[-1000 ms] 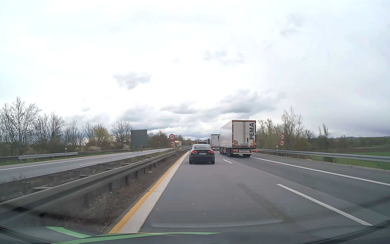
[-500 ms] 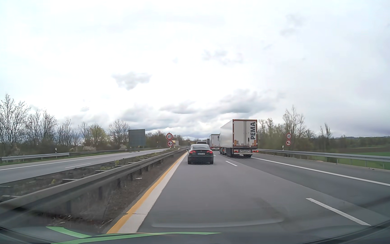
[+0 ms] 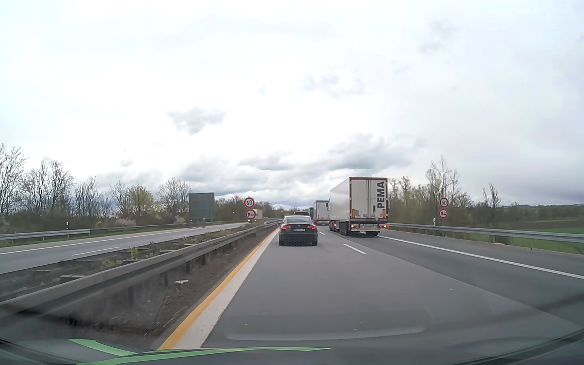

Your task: Follow the waypoints while adhering to traffic rules and regulations

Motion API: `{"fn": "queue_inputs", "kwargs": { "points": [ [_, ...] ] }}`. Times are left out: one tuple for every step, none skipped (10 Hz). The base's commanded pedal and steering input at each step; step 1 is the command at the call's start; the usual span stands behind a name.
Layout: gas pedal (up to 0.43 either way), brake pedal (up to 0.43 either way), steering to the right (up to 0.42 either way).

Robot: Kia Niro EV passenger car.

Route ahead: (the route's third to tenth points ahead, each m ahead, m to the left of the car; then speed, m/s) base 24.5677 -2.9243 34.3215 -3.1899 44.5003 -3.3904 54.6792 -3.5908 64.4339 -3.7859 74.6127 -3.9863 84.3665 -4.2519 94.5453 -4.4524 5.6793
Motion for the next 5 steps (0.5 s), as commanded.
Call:
{"fn": "queue_inputs", "kwargs": {
  "points": [
    [0.067,0.0,0.0],
    [0.067,0.0,0.0],
    [0.067,0.0,0.0],
    [0.067,0.0,0.0],
    [0.067,0.0,0.0]
  ]
}}
